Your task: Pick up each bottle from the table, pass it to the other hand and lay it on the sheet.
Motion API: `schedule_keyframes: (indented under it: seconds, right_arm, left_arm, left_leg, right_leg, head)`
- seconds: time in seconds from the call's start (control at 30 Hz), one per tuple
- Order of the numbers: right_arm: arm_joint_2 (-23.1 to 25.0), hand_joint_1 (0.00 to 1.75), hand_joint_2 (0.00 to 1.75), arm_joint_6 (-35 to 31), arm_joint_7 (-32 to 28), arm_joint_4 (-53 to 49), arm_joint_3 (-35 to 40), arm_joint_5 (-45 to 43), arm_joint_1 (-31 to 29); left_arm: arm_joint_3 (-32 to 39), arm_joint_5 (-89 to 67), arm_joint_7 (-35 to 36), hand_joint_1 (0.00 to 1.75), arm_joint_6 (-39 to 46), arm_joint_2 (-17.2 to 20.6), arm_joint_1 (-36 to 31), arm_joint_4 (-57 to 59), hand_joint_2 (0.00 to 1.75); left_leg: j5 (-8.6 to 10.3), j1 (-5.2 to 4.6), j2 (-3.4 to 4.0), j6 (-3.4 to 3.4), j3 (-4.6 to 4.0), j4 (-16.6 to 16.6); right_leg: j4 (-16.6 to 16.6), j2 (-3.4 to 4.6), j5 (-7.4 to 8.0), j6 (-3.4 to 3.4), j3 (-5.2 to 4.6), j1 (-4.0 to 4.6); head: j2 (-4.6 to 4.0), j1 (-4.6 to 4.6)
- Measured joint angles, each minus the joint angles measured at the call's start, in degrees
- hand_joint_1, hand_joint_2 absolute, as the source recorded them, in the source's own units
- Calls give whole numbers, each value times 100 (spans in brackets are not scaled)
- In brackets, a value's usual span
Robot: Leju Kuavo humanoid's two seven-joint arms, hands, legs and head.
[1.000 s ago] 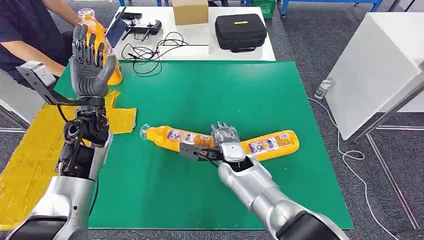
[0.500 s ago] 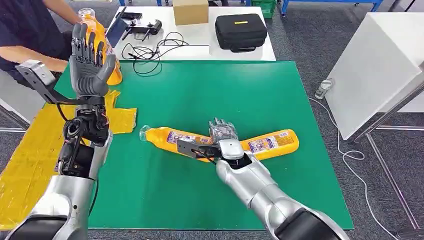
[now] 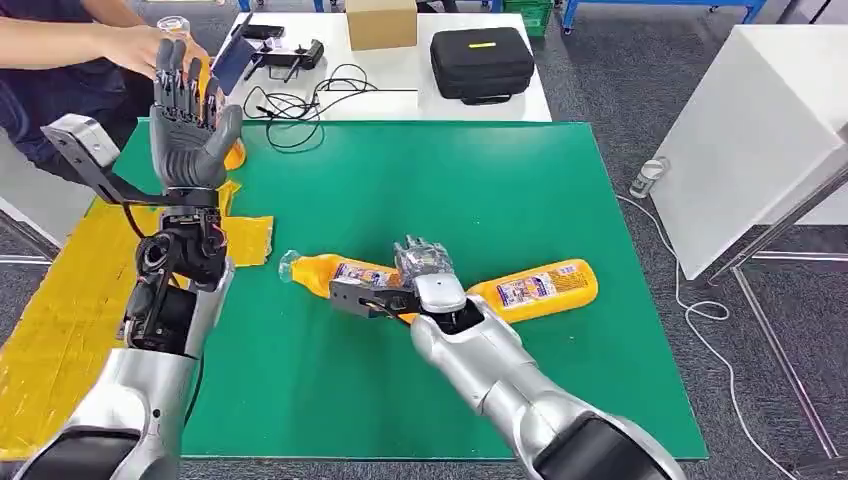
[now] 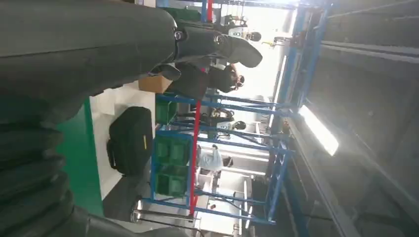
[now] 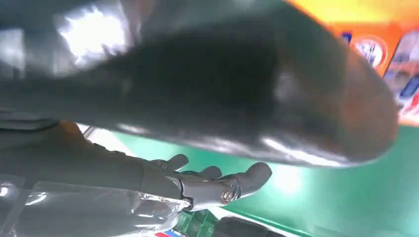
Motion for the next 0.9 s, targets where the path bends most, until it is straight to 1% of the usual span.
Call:
schedule_keyframes:
  seconds: [0.1, 0.13, 0.4, 0.73, 0.9]
  right_arm:
    - [31, 0, 0, 35, 0, 13, 2, 85, 21]
    - [50, 0, 175, 65, 0, 13, 2, 101, 23]
    - [140, 0, 175, 256, 68, 13, 186, -116, 95]
    - [68, 0, 175, 612, 343, 92, 494, 208, 258]
    - [26, 0, 175, 640, 400, 103, 533, 227, 289]
  left_arm:
    - [-52, 39, -6, 0, 4, 20, 27, -57, 175]
    - [-57, 50, -7, 0, 4, 22, 29, -63, 175]
    - [-89, 103, -4, 0, 46, 24, 10, -63, 175]
    - [-129, 96, 96, 0, 15, 13, -90, -79, 175]
    - [-162, 98, 96, 0, -4, 13, -96, -79, 175]
  left_leg:
    - [0, 0, -1, 0, 0, 0]
    - [0, 0, -1, 0, 0, 0]
    - [0, -1, 0, 0, 1, 0]
    - [0, -1, -1, 0, 3, 0]
    - [0, -1, 2, 0, 5, 0]
  right_leg:
    - [0, 0, 0, 0, 0, -1]
    - [0, 0, 0, 0, 0, -1]
    - [-1, 1, 0, 0, -1, 0]
    - [-1, 0, 0, 0, 0, -1]
    - [-1, 1, 0, 0, 0, -1]
  head:
    - [0, 2]
    - [0, 2]
    - [-2, 0]
    - [0, 2]
    - [0, 2]
